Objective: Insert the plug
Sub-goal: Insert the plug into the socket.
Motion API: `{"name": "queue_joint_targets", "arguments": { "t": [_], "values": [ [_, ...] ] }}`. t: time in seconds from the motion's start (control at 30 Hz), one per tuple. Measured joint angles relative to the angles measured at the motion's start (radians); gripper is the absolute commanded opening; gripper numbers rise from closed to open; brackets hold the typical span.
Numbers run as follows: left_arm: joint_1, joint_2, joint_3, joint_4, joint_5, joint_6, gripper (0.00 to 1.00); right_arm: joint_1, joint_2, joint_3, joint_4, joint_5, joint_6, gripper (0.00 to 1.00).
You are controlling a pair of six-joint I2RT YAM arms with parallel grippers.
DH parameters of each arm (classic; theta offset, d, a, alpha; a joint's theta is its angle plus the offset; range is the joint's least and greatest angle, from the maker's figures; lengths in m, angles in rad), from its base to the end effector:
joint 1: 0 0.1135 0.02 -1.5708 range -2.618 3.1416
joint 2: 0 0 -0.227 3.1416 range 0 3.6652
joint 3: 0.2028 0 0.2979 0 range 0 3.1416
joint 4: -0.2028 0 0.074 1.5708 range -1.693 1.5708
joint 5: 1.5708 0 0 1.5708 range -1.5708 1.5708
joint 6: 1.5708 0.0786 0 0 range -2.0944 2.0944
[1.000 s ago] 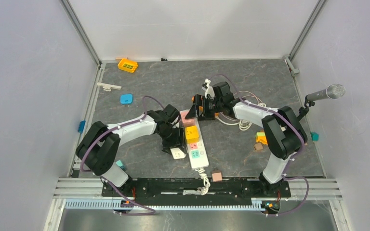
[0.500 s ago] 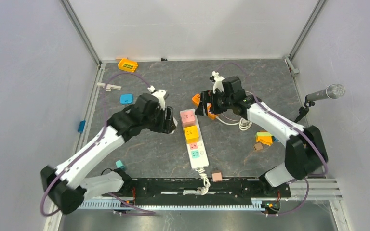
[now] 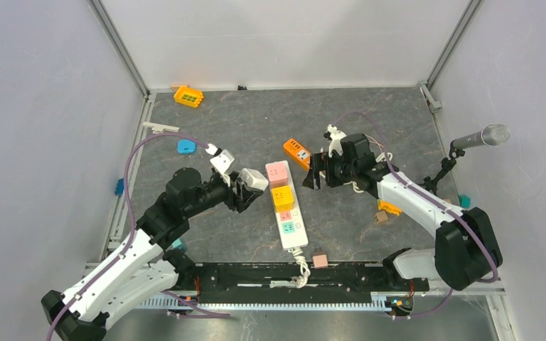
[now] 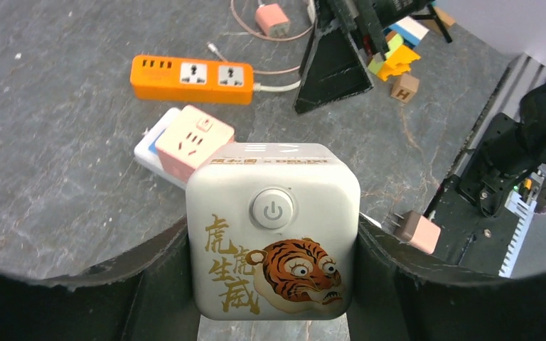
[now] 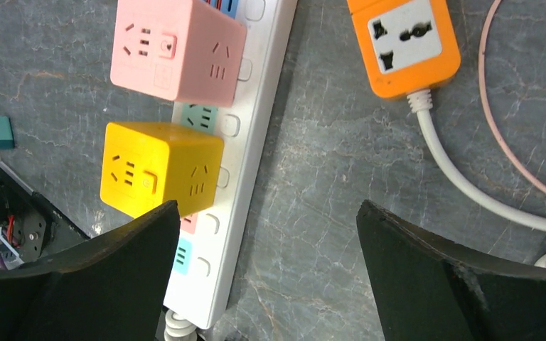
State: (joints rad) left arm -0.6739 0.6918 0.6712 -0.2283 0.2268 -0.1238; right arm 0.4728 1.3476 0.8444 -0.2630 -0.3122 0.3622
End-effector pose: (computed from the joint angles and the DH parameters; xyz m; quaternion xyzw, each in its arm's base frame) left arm 0.2110 -0.1911 0.2752 0.2799 0.7360 -0.3192 0.5274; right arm 0.3109 0.1861 0.1435 -0.1110 0.9042 0.2876 0.2955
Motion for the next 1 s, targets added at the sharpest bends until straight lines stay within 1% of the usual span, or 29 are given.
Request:
{"name": "queue_joint_targets", "arguments": {
  "t": [0.07,0.33,0.47,0.63,0.8,1.0],
  "values": [
    [0.0,0.001,0.0,0.022,0.034,0.014,0.02,0.0,-0.023,-0.024,0.008,0.0,0.006,0.98],
    [0.0,0.042,0.0,0.099,0.328,0.071,0.02,0.0,-0.094,-0.09,0.023,0.003,0.019,0.98],
    [0.0,0.061,0.0,0.114,0.425,0.081,0.02,0.0,-0.108,-0.101,0.022,0.007,0.019,0.98],
    [0.0,0.104,0.001,0.097,0.477,0.149,0.02,-0.002,-0.111,-0.106,0.014,0.023,0.015,0.98],
    [-0.001,0.222,0.014,0.045,0.512,0.218,0.02,-0.003,-0.111,-0.106,-0.003,0.048,0.008,0.98],
    [-0.024,0.338,0.017,0.026,0.517,0.24,0.02,-0.009,-0.114,-0.107,-0.034,0.088,-0.001,0.98]
  ]
}}
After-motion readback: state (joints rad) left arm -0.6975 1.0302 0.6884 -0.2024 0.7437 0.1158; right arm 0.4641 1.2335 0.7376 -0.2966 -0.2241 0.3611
